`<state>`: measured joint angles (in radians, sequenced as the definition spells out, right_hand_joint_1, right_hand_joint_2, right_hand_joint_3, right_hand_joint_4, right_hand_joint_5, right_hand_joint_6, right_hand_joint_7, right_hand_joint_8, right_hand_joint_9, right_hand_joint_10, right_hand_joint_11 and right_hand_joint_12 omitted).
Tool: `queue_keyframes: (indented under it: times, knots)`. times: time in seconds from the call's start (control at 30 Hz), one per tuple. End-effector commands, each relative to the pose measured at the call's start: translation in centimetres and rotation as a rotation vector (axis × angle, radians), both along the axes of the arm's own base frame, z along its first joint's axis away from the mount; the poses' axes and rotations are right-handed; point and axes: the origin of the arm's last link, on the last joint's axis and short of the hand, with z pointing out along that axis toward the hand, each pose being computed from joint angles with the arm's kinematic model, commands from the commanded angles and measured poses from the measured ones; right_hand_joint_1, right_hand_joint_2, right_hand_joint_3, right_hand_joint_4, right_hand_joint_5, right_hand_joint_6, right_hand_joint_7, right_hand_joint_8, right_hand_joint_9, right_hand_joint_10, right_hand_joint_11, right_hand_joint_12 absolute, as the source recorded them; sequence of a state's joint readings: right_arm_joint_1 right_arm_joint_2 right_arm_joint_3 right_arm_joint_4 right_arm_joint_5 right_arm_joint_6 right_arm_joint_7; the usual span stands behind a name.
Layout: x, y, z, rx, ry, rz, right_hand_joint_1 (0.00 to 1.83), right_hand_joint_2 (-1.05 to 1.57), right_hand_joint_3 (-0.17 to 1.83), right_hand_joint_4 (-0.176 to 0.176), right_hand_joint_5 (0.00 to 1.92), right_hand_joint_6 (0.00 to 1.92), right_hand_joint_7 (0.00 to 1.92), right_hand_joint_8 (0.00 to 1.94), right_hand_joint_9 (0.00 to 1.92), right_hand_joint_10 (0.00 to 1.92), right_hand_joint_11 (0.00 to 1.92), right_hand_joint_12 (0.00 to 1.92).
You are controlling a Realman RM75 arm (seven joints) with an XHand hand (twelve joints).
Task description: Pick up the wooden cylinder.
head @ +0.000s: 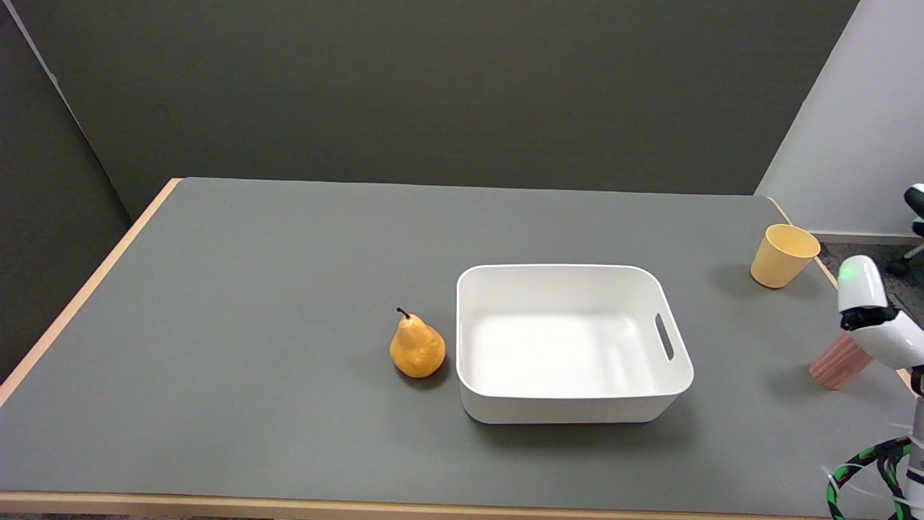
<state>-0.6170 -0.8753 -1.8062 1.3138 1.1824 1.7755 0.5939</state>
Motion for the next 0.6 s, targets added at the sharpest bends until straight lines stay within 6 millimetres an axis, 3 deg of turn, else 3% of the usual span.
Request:
queue_keyframes:
  times: [0.03,0.6]
  knots:
    - [-2.0,-0.1,3.0,-0.218,-0.038,-0.084,0.44,0.74,0.81,-0.176,0.27,0.58,0.31,0.51,0.12,0.85,0.04,1.26]
    - [-5.8,0.0,4.7,-0.262,-0.179,-0.131,0.34,0.73,0.77,-0.176,0.26,0.59,0.31,0.52,0.12,0.84,0.03,1.25]
